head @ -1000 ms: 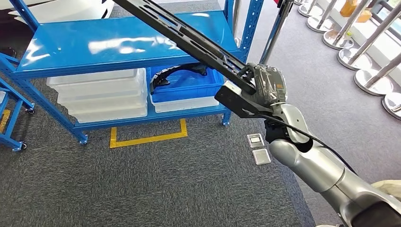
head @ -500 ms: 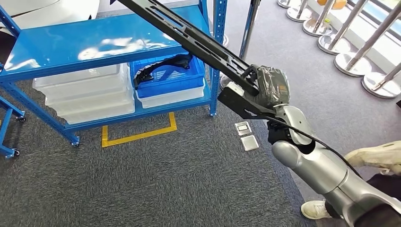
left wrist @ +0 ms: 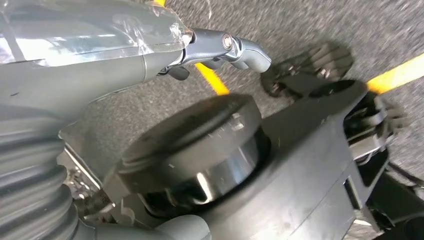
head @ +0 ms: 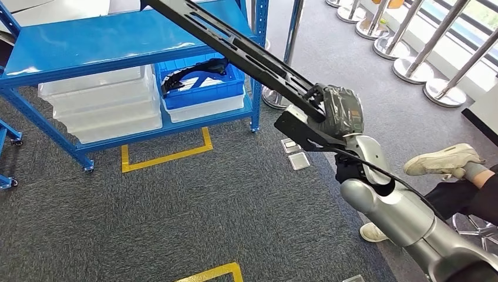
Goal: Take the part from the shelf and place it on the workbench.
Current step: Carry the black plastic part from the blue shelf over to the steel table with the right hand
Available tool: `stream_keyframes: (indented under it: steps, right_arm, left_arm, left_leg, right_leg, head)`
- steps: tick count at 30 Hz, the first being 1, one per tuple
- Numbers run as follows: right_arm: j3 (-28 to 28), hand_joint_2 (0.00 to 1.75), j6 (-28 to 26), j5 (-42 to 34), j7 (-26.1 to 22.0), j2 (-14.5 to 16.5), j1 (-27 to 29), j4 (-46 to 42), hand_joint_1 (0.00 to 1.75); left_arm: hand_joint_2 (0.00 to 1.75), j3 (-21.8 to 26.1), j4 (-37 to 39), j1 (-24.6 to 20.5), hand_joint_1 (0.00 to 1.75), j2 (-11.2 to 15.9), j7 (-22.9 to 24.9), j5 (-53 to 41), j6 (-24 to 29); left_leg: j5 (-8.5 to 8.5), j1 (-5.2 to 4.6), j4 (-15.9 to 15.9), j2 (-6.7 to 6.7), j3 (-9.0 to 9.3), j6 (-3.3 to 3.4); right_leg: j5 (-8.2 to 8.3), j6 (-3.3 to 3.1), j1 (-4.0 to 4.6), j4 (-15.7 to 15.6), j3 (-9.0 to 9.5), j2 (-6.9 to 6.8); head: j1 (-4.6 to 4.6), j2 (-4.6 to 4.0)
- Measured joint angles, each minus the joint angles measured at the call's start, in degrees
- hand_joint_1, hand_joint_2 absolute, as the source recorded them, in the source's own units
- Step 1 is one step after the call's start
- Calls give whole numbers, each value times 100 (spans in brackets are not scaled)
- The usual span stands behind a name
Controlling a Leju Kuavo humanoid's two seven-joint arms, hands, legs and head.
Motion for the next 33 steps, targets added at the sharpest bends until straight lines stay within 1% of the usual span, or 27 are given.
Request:
stream_keyframes:
  steps: [1, 2, 3, 4, 5, 6, 7, 8, 9, 10, 11, 13, 14, 15, 16, 17, 19, 21, 22, 24, 26, 27, 29, 30, 31, 32, 33]
  right_arm:
    - [1, 175, -1, -1, 1, 1, 1, 1, 175]
    - [1, 175, -2, -3, 2, 1, 1, 1, 175]
    - [0, 175, -3, -5, 4, 1, 1, 2, 175]
    - [0, 175, -4, -9, 5, 1, 1, 1, 175]
    - [-2, 175, -7, -13, 5, 1, 1, -3, 175]
    - [-4, 175, -10, -15, 3, 1, 1, -7, 175]
    - [-6, 175, -13, -17, 2, 0, 3, -12, 175]
    - [-9, 175, -16, -18, 3, -1, 8, -16, 175]
    - [-13, 175, -18, -19, 4, -1, 13, -17, 175]
    - [-16, 175, -19, -20, 6, -2, 18, -18, 175]
    - [-19, 175, -20, -20, 8, -2, 20, -18, 175]
    - [-22, 175, -21, -20, 9, -2, 23, -18, 175]
    - [-22, 175, -21, -20, 9, -2, 28, -18, 175]
    - [-22, 175, -21, -20, 9, -2, 33, -18, 175]
    - [-22, 175, -21, -20, 10, -2, 39, -18, 175]
    - [-23, 175, -21, -20, 11, -2, 43, -18, 175]
    - [-25, 175, -10, -29, 13, -2, 44, -19, 175]
    - [-27, 175, 32, -69, 16, -2, 43, -22, 175]
    - [-27, 175, 55, -94, 18, -1, 43, -23, 175]
    - [-27, 175, 77, -123, 10, -1, 46, -25, 175]
    - [-28, 175, 68, -124, -16, 1, 32, -25, 175]
    - [-29, 175, 66, -122, -27, 3, 23, -25, 175]
    - [-26, 175, 68, -125, -32, 7, 12, -23, 175]
    - [-22, 175, 72, -129, -32, 9, 14, -21, 175]
    - [-17, 175, 74, -134, -34, 12, 15, -19, 175]
    - [-10, 175, 76, -141, -39, 15, 14, -17, 175]
    - [-3, 175, 74, -150, -48, 20, 10, -16, 175]
  left_arm:
    - [175, 1, 0, -2, 0, -1, -16, 1, 7]
    - [175, 1, 0, -3, 0, -1, -34, 2, 20]
    - [175, 2, 0, -6, 0, 1, -46, 3, 33]
    - [175, 3, -1, -9, 0, 2, -46, -1, 48]
    - [175, 4, -1, -10, 0, 4, -33, -11, 57]
    - [175, 4, -1, -13, 0, 5, -19, -29, 63]
    - [175, 4, -1, -16, 0, 5, -8, -49, 69]
    - [175, 4, -1, -17, 0, 5, -4, -66, 77]
    - [175, 4, -1, -19, 0, 9, -2, -77, 85]
    - [175, 4, -2, -19, 0, 13, -2, -81, 92]
    - [175, 4, -2, -18, 0, 18, -2, -84, 98]
    - [175, 5, -2, -22, 0, 25, -3, -84, 102]
    - [175, 5, -2, -26, 0, 26, -3, -84, 102]
    - [175, 5, -2, -30, 0, 27, -3, -85, 102]
    - [175, 5, -2, -33, 0, 28, -3, -91, 102]
    - [175, 4, -2, -32, 0, 28, -2, -99, 102]
    - [175, 1, -2, -26, 0, 36, 5, -123, 102]
    - [175, -11, -2, -10, 0, 53, 18, -143, 101]
    - [175, -20, -2, -4, 0, 62, 27, -149, 100]
    - [175, -39, -2, -6, 0, 64, 48, -156, 99]
    - [175, -48, -2, -11, 0, 68, 62, -157, 103]
    - [175, -50, -2, -8, 0, 69, 64, -157, 104]
    - [175, -52, -2, 0, 0, 69, 64, -154, 108]
    - [175, -54, -2, 5, 0, 69, 64, -148, 111]
    - [175, -54, -2, 9, 0, 70, 64, -141, 115]
    - [175, -55, -2, 10, 0, 70, 64, -133, 120]
    - [175, -55, -2, 9, 0, 70, 64, -127, 122]
  left_leg:
    - [76, 11, 18, 39, -119, -20]
    - [146, 27, 44, 80, -240, -48]
    - [203, 42, 80, 116, -357, -80]
    - [244, 46, 128, 147, -450, -116]
    - [279, 44, 178, 180, -514, -152]
    - [317, 37, 217, 210, -553, -189]
    - [357, 32, 238, 241, -573, -226]
    - [397, 36, 246, 274, -583, -264]
    - [399, 49, 271, 268, -596, -304]
    - [306, 61, 359, 224, -629, -340]
    - [125, 70, 547, 153, -692, -370]
    - [-378, 75, 1223, 2, -903, -404]
    - [-549, 72, 1579, -31, -993, -409]
    - [-620, 69, 1821, -46, -1026, -403]
    - [-585, 64, 1869, -52, -963, -385]
    - [-472, 57, 1697, -58, -798, -354]
    - [-227, 39, 955, -144, -292, -252]
    - [-141, 22, 381, -246, 25, -179]
    - [-158, 18, 278, -267, 60, -161]
    - [-122, 21, 168, -210, 61, -137]
    - [-60, 43, 65, -152, 66, -88]
    - [-34, 51, 35, -125, 62, -68]
    - [-17, 47, 41, -78, 25, -51]
    - [-15, 51, 56, -53, 5, -52]
    - [-17, 57, 76, -29, -11, -57]
    - [-21, 66, 98, -6, -22, -67]
    - [-31, 76, 124, 16, -28, -83]
  right_leg:
    - [164, 25, -14, 173, 69, -5]
    - [382, 50, -27, 172, 220, -21]
    - [520, 71, -37, -21, 467, -70]
    - [481, 87, -36, -399, 809, -154]
    - [311, 66, -22, -847, 1154, -226]
    - [106, 26, -4, -1223, 1414, -279]
    - [-56, -28, 19, -1479, 1563, -286]
    - [-103, -99, 32, -1580, 1585, -251]
    - [-75, -153, 30, -1584, 1555, -224]
    - [-32, -208, 26, -1585, 1523, -196]
    - [15, -260, 21, -1590, 1490, -178]
    - [101, -332, 38, -1584, 1401, -129]
    - [139, -348, 54, -1577, 1354, -98]
    - [173, -355, 69, -1568, 1308, -61]
    - [202, -356, 83, -1559, 1266, -21]
    - [226, -354, 96, -1551, 1234, 19]
    - [261, -338, 120, -1541, 1187, 89]
    - [298, -292, 116, -1535, 1148, 140]
    - [320, -258, 102, -1534, 1124, 154]
    - [340, -194, 80, -1524, 1096, 168]
    - [201, -138, 81, -1342, 995, 103]
    - [41, -113, 77, -1086, 873, 56]
    - [-295, -63, 56, -345, 524, 10]
    - [-369, -44, 43, -57, 391, 4]
    - [-336, -27, 29, 39, 348, -4]
    - [-197, -10, 15, -99, 419, -20]
    - [10, 5, 1, -432, 586, -54]
  head:
    - [24, 0]
    - [47, 0]
    - [69, 0]
    - [101, 0]
    - [134, 0]
    - [151, 0]
    - [160, 0]
    - [149, 0]
    - [130, 0]
    - [110, 0]
    - [77, 0]
    - [2, 0]
    - [-28, 0]
    - [-48, 0]
    - [-66, 0]
    - [-86, 0]
    - [-127, 0]
    - [-131, 0]
    - [-132, 0]
    - [-151, 0]
    - [-127, 0]
    - [-96, 0]
    - [-19, 0]
    - [10, 0]
    - [38, 0]
    - [62, 0]
    - [83, 0]
